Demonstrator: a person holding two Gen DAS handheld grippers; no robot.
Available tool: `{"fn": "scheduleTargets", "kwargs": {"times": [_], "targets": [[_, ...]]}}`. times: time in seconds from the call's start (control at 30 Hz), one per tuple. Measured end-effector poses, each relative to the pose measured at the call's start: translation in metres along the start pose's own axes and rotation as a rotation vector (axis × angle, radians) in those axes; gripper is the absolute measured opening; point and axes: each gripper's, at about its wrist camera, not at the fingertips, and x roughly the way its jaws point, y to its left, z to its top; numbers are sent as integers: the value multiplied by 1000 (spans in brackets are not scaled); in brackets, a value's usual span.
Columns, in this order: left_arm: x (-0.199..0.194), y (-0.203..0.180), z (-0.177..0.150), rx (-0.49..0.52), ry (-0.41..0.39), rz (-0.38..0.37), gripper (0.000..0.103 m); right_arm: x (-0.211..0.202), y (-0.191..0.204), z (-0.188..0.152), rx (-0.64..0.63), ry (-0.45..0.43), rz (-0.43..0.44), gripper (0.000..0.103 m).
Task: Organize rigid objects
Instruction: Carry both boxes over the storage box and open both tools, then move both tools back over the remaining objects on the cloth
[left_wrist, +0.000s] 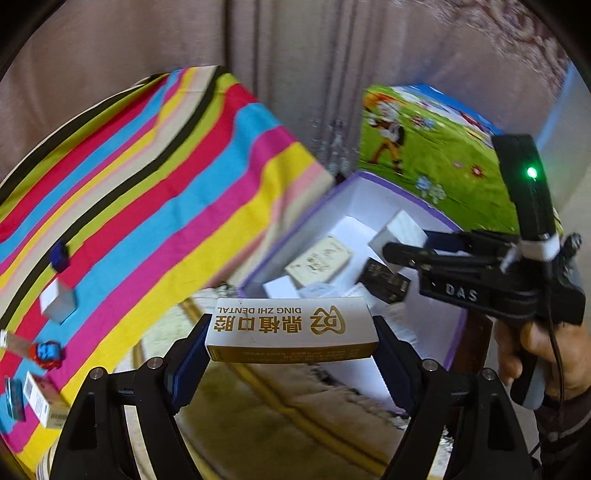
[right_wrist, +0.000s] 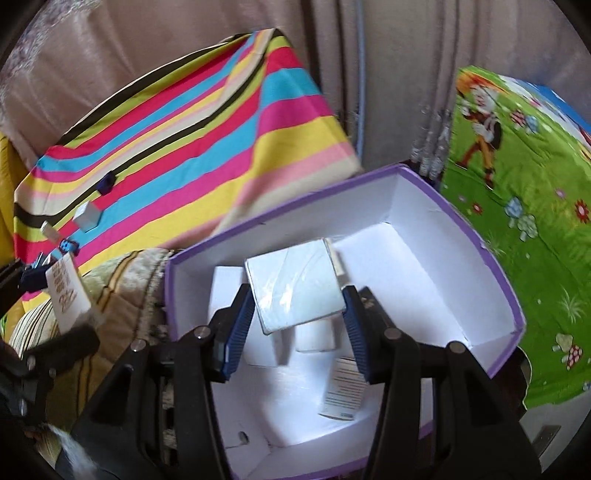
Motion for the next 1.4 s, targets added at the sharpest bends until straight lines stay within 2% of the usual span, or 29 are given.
{"fn": "scheduleTargets", "kwargs": {"times": [0.13, 0.23, 0.33, 0.43, 0.63, 0.8, 1.0, 1.2, 1.4], "targets": [[3, -16, 2, 41, 9, -70, 83, -3, -11, -2, 24, -5, -20, 53], [6, -28, 2, 64, 20, -185, 85, -6, -18, -3, 42, -9, -37, 53], [9, -35, -1, 85, 30, -180, 86, -6, -23, -3, 61, -5, -35, 56], [9, -30, 0, 53, 32, -190, 87, -4, -22, -2, 67, 0, -32, 68], [5, -20, -2, 7, 36, -278, 89, -3, -17, -3, 64, 7, -24, 74], [-1, 7, -5, -86, -2, -219, 89, -3, -11, -1, 57, 7, -17, 75], [-13, 65, -16, -240, -46, -103, 89, -1, 10, 3, 17, 8, 11, 75], [-28, 107, -29, -366, -102, -87, 89, 0, 39, 8, -35, 0, 42, 75], [-36, 134, -43, -434, -117, -66, 89, 1, 67, 17, -95, -11, 67, 75]]}}
